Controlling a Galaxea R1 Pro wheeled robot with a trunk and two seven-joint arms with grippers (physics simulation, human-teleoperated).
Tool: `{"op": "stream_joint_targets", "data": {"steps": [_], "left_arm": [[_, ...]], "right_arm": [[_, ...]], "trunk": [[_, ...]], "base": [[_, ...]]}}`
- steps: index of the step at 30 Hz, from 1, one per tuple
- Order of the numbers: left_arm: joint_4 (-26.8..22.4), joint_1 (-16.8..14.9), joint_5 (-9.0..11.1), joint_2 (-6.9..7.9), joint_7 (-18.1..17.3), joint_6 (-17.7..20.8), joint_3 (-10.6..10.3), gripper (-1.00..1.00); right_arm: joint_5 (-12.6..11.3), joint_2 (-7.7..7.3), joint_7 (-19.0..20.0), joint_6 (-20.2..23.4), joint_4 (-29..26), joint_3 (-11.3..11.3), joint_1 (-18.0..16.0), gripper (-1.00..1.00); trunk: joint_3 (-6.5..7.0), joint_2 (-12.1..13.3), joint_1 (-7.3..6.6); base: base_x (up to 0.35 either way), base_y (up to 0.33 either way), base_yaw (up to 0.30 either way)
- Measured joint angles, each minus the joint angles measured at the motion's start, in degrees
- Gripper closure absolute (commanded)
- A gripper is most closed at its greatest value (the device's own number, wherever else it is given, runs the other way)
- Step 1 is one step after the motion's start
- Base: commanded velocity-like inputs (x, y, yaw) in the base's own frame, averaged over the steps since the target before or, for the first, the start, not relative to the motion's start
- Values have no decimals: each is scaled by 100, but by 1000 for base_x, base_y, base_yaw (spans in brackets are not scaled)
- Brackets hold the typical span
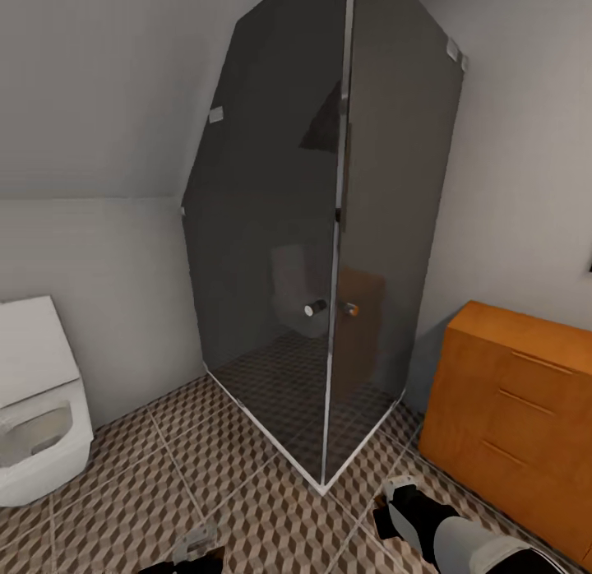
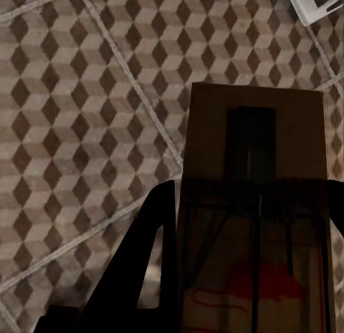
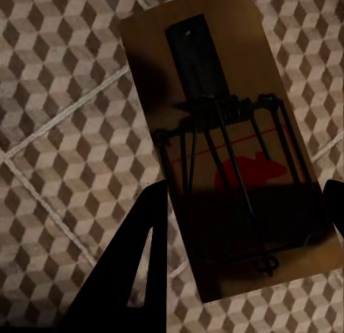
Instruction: Take the four mousetraps from the cabinet in the bathroom and place them on the bathroom floor. Make sure all four end up on the same floor surface, and ensure that at least two of them are either under or directly next to the same bathroom sink.
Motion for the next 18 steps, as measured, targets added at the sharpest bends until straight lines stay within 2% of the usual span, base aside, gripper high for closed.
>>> {"op": "stream_joint_targets", "data": {"steps": [18], "left_arm": [[0, 0, 0, 0, 1, -25, 0, 100]], "right_arm": [[0, 0, 1, 0, 0, 3, -3, 100]], "trunk": [[0, 0, 0]], "base": [[0, 0, 275]]}}
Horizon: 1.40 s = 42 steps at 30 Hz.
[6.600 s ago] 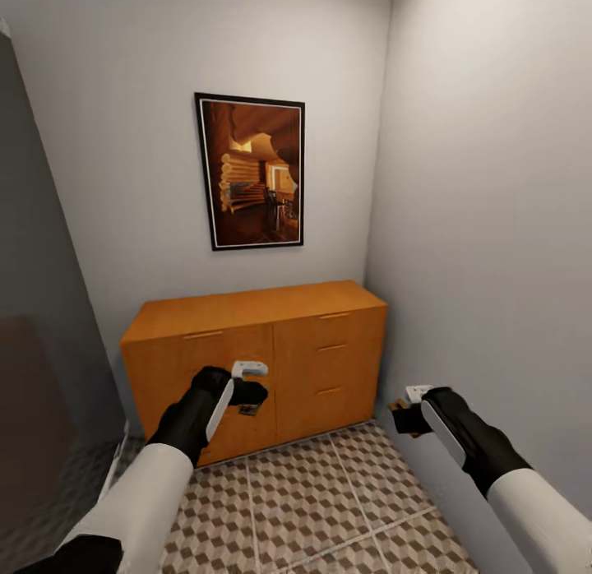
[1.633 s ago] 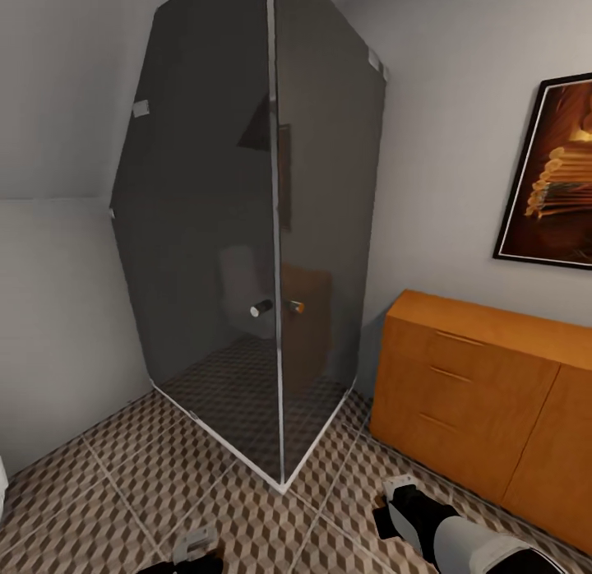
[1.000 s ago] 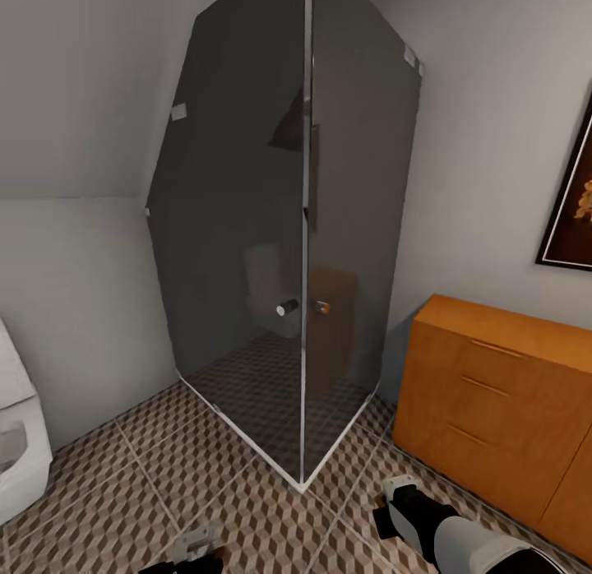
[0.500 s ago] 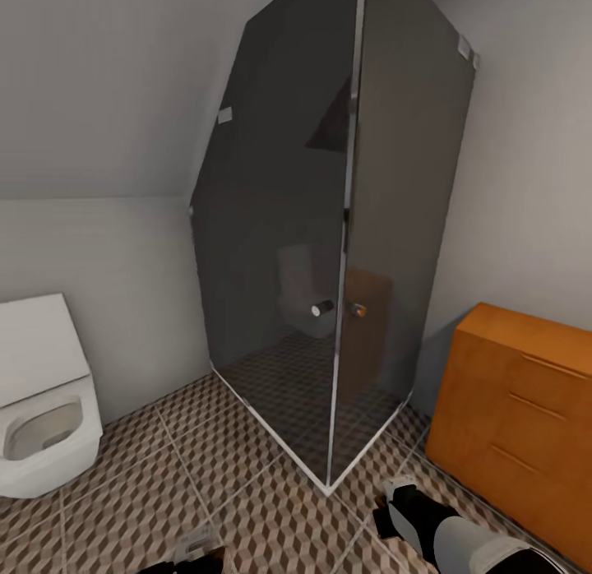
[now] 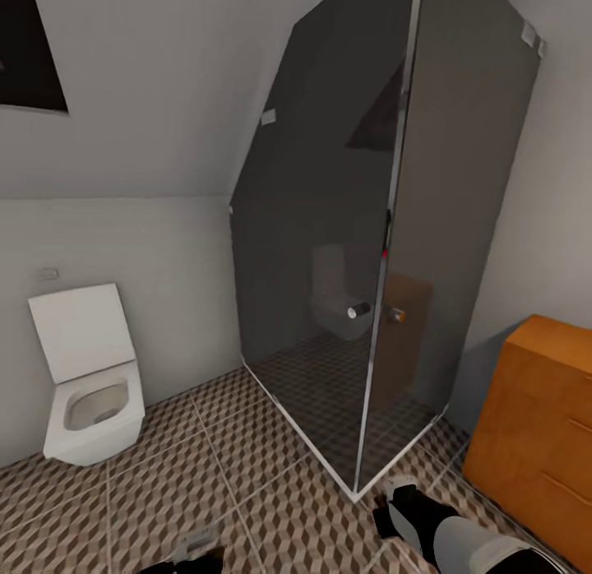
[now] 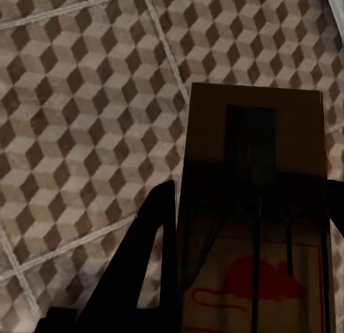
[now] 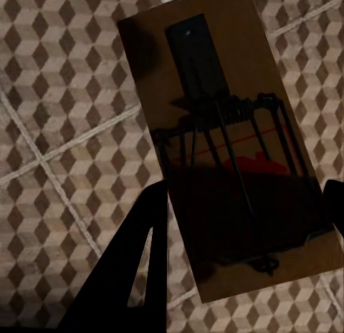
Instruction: Take the four mousetraps from the cabinet in the bathroom and place them on the bathroom floor. Make sure all four end up on the same floor surface, and ensure that at least two of them are either under or directly next to the same bathroom sink.
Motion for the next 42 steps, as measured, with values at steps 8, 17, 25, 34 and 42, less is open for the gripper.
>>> {"op": "stream_joint_targets", "data": {"steps": [8, 17, 25, 34, 42], "left_arm": [[0, 0, 0, 0, -1, -2, -5, 100], [0, 0, 0, 0, -1, -5, -5, 100], [0, 0, 0, 0, -1, -5, -3, 100], [0, 0, 0, 0, -1, -5, -5, 100], [0, 0, 0, 0, -1, -5, -7, 100]], "right_arm": [[0, 0, 0, 0, 0, -3, 2, 100], [0, 0, 0, 0, 0, -3, 1, 100], [0, 0, 0, 0, 0, -3, -1, 100], [0, 0, -1, 0, 0, -3, 2, 100], [0, 0, -1, 0, 0, -3, 2, 100]], "trunk": [[0, 0, 0], [0, 0, 0], [0, 0, 0], [0, 0, 0], [0, 0, 0]], "base": [[0, 0, 275], [0, 0, 275], [0, 0, 275], [0, 0, 275], [0, 0, 275]]}}
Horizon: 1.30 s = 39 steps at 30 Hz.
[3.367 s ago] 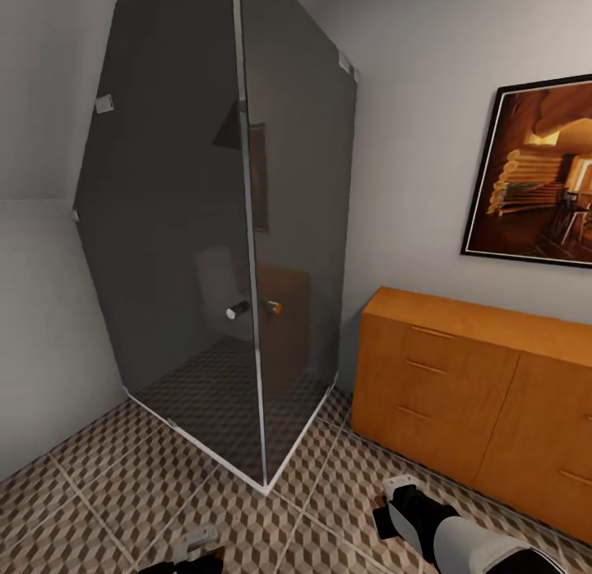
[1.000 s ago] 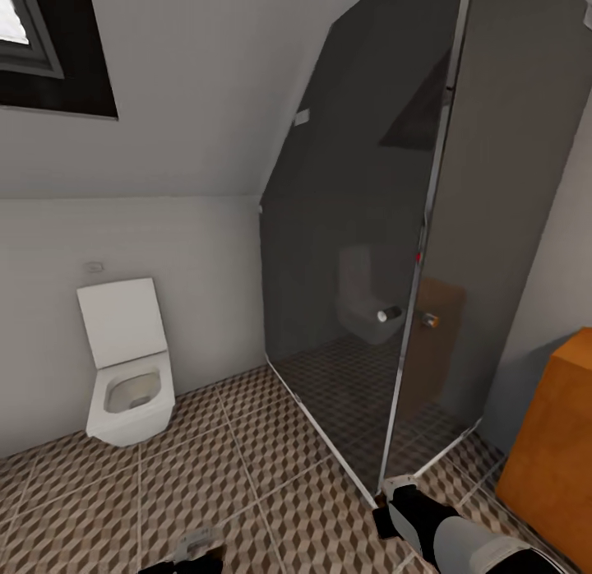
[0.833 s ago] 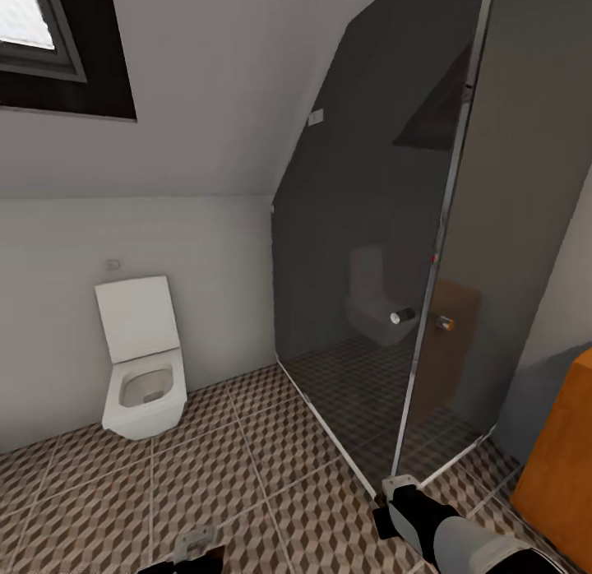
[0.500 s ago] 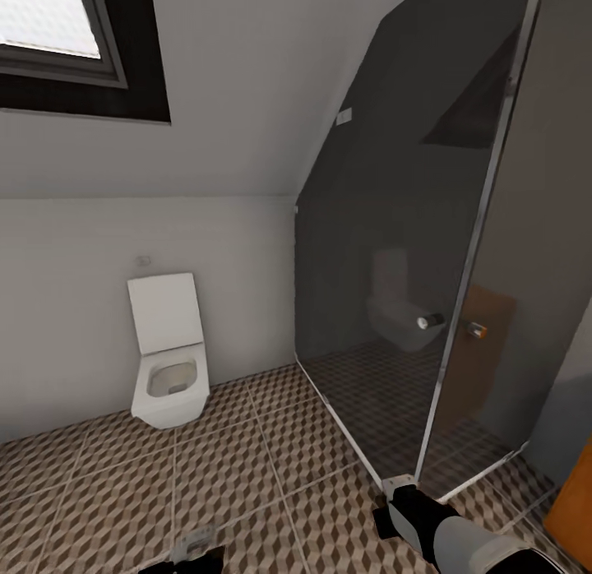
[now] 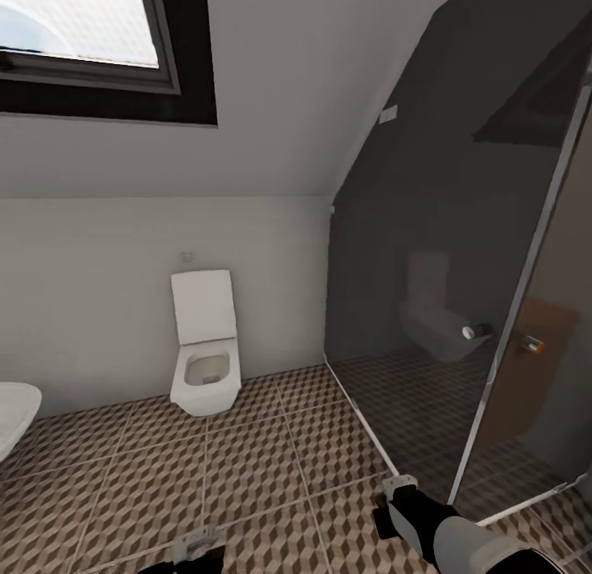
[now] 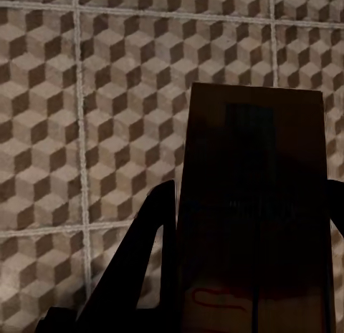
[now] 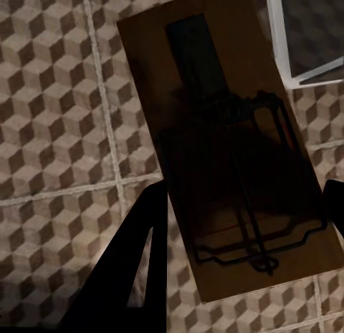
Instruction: Take the four mousetraps from the cabinet in the bathroom and place them on the bathroom floor. Make sure all four end up on the same floor surface, and ensure that at least two of them are either under or directly next to the same bathroom sink.
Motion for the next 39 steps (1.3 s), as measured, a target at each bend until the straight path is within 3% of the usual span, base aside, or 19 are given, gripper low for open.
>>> {"op": "stream_joint_targets", "data": {"steps": [39], "left_arm": [[-8, 0, 0, 18, 10, -117, 6, 100]], "right_arm": [[0, -12, 0, 0, 0, 0, -2, 100]], "trunk": [[0, 0, 0]], "base": [[0, 0, 275]]}}
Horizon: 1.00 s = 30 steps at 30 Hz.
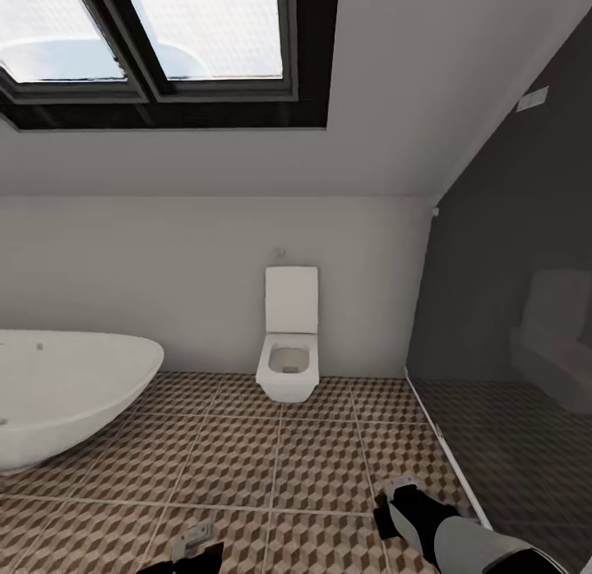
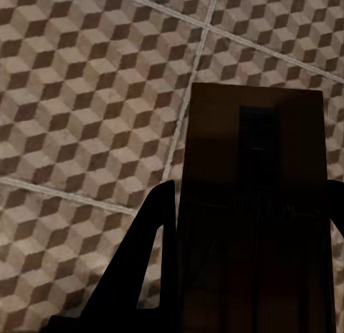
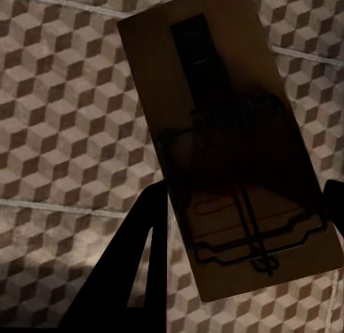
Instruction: Take the four mousetraps from the cabinet in the bathroom and place them on the bathroom floor. Make sure all four end up on the same floor surface, and ensure that at least two of them are either under or directly next to the same bathroom sink.
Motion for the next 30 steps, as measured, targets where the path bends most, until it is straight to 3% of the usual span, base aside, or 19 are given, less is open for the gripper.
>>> {"op": "stream_joint_targets", "data": {"steps": [8, 20, 30], "left_arm": [[-8, -1, -3, -1, 1, 0, -1, 100], [-10, -1, -3, 1, 2, 0, -2, 100], [-57, -2, 5, 204, 7, 2, 9, 100]], "right_arm": [[0, -18, 5, 1, -1, 0, 2, 100], [8, -46, 2, 1, -2, -1, 2, 100], [26, -65, 0, -6, -4, -1, 0, 100]], "trunk": [[0, 0, -1], [0, -1, -3], [0, -1, -3]], "base": [[37, 0, 180], [290, 0, 12], [323, 0, 0]]}}
